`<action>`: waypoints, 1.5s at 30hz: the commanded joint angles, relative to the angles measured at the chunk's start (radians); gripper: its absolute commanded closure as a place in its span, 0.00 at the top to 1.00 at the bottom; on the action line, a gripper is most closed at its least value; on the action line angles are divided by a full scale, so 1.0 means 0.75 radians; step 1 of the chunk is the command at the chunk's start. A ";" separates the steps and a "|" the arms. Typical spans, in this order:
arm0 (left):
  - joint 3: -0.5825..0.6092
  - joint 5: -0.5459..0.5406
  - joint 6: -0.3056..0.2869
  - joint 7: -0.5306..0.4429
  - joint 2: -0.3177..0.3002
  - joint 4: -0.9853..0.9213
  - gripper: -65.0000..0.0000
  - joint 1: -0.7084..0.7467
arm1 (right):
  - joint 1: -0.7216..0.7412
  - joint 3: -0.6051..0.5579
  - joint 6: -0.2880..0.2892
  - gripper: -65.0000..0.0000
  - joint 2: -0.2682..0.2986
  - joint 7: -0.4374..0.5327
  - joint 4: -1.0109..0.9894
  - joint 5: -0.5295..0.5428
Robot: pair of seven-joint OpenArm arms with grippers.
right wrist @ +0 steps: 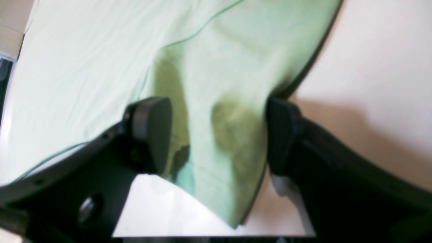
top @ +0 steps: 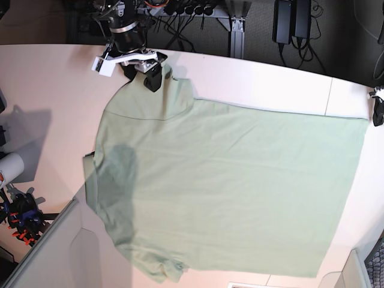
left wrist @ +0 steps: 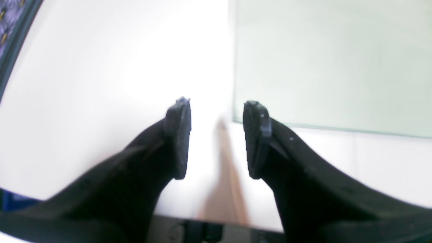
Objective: Fold the T-shirt properly
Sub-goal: 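Move both grippers to the shirt's shoulder corners and grasp them, then lift the shoulder corners and pull them across toward the hem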
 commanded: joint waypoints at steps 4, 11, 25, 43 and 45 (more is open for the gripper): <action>-0.008 -0.170 -0.105 0.055 -0.039 -0.145 0.44 -0.109 | -0.020 -0.006 -0.025 0.67 -0.004 -0.093 -0.008 -0.019; 0.029 -0.256 -0.143 0.106 -0.039 -0.308 0.44 -0.209 | -0.019 -0.006 -0.026 0.67 -0.004 -0.093 -0.008 -0.027; 0.255 -0.210 -0.202 0.185 -0.028 -0.315 0.44 -0.248 | -0.019 -0.006 -0.025 0.67 -0.004 -0.092 -0.008 -0.027; 0.251 -0.213 -0.519 0.212 -0.024 -0.312 0.00 -0.246 | -0.018 0.001 -0.020 0.00 -0.004 -0.077 0.021 -0.128; 0.251 -0.302 -0.519 0.260 -0.040 -0.311 0.00 -0.243 | -0.032 0.022 -0.020 0.00 -0.004 -0.135 0.063 -0.127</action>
